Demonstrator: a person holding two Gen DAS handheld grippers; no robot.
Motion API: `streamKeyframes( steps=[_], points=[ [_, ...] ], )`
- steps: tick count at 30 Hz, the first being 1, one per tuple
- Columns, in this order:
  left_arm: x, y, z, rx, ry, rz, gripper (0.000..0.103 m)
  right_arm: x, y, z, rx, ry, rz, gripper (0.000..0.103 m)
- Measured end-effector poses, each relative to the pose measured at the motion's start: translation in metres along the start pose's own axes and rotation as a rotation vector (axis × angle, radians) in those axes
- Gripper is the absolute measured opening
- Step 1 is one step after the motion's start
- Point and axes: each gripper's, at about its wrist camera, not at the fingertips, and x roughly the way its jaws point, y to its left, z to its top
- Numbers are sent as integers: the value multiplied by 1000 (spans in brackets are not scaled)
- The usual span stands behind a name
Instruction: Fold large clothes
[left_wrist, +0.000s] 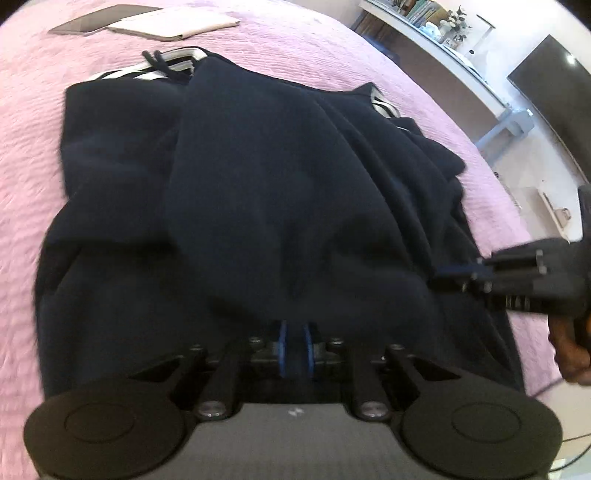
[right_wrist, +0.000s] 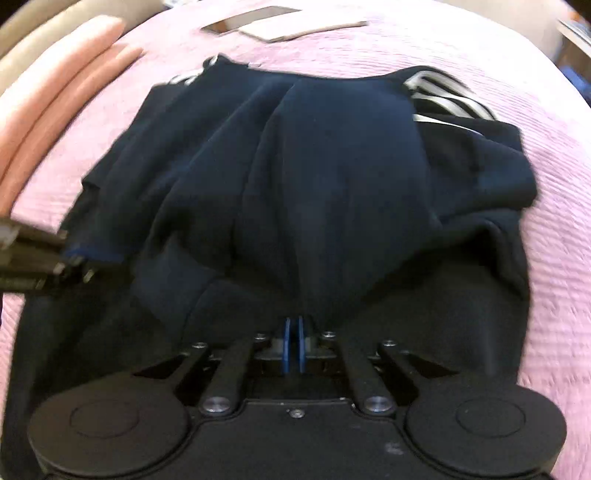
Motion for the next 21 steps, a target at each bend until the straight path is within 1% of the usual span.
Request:
streamKeyframes(
  steps=[1,2,5,6,9,11,12,13,14,15,16,19,20,21],
  points=[
    [-9,-1,-1,-2,-5,-2,16,-7,2,2,12,-15,3,14],
    [-16,1,-3,-8,-14,-9,17,-15,4,5,24,-42,9,16],
    [-30,10,-2,-80,-60,-70,18,-30,20,20,74,-130,66,16],
    [-34,12,-1,-99,-66,-67,18,-34,25,17,77,-140,74,16],
    [-40,11,-7,-119,-59,-15,20,-24,41,18,70,-132,79,16],
    [-39,12,-14,-114,-23,18,23,-8,44,14,79,-109,81,16],
    [-40,13,-21,-100,-4,38,23,1,45,12,81,-93,56,16],
    [-42,13,-28,-91,9,59,23,10,47,7,80,-66,35,17],
    [-44,12,-35,-96,19,75,24,20,46,4,78,-19,21,17],
    [-48,14,-40,-110,29,85,25,27,46,-1,82,7,25,17],
    [-52,14,-45,-131,36,94,25,25,45,-4,78,-15,31,17],
    [-68,14,-73,-206,56,119,31,2,43,-11,80,-40,53,18],
    [-74,9,-79,-211,63,136,32,-11,40,-17,86,-55,70,24],
    [-78,1,-83,-204,62,156,32,-27,37,-24,85,-72,83,27]
  ],
)
